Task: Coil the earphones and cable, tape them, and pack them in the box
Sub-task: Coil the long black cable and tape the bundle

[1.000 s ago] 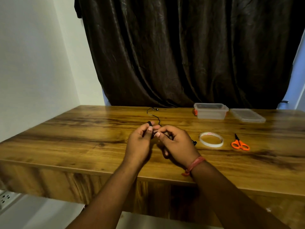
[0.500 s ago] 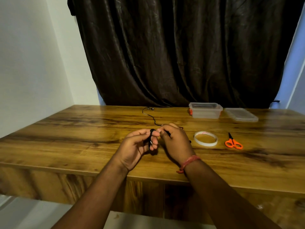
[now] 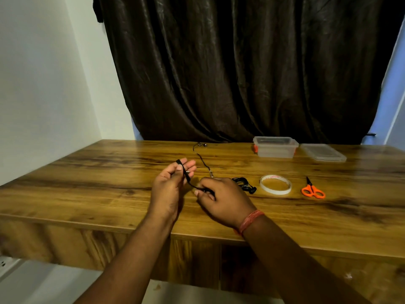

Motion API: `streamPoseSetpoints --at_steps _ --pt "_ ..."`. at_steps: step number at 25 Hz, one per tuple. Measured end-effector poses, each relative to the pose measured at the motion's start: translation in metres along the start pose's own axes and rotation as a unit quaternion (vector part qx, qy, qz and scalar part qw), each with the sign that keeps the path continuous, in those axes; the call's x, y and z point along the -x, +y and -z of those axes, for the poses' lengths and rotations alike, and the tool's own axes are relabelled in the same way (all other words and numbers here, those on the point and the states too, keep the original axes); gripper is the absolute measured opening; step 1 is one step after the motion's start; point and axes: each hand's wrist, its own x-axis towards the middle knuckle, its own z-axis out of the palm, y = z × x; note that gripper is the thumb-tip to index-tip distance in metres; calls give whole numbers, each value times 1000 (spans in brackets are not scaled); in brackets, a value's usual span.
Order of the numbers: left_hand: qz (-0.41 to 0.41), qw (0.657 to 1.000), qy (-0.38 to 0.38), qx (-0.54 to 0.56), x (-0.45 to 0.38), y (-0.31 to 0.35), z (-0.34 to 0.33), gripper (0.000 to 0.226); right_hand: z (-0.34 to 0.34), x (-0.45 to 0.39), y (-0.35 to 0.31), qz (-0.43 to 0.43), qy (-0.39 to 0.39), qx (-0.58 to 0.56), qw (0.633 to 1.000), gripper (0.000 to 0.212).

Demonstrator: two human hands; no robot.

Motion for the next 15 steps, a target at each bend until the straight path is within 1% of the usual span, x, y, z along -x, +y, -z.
streamPoseSetpoints --at_steps 2,3,6,8,11,13,15 --pt "19 997 3 -73 -3 -10 0 22 2 0 1 -10 37 -50 998 7" --pt "28 994 -15 -106 -5 -14 0 21 3 -1 3 -18 61 -73 995 9" --pt "65 976 -127 -164 1 -17 -6 24 4 -3 9 -52 126 -100 986 12" --pt "92 970 -166 -154 8 -12 -11 27 5 -5 11 -57 153 -95 982 8" --pt "101 968 -201 -111 14 -2 -10 26 5 -5 12 -66 181 -101 976 5" --pt "106 966 -217 -86 15 3 -7 24 4 -7 15 -86 182 -112 973 8" --pt "114 963 -231 -76 15 4 -6 25 4 -8 17 -108 164 -135 971 12"
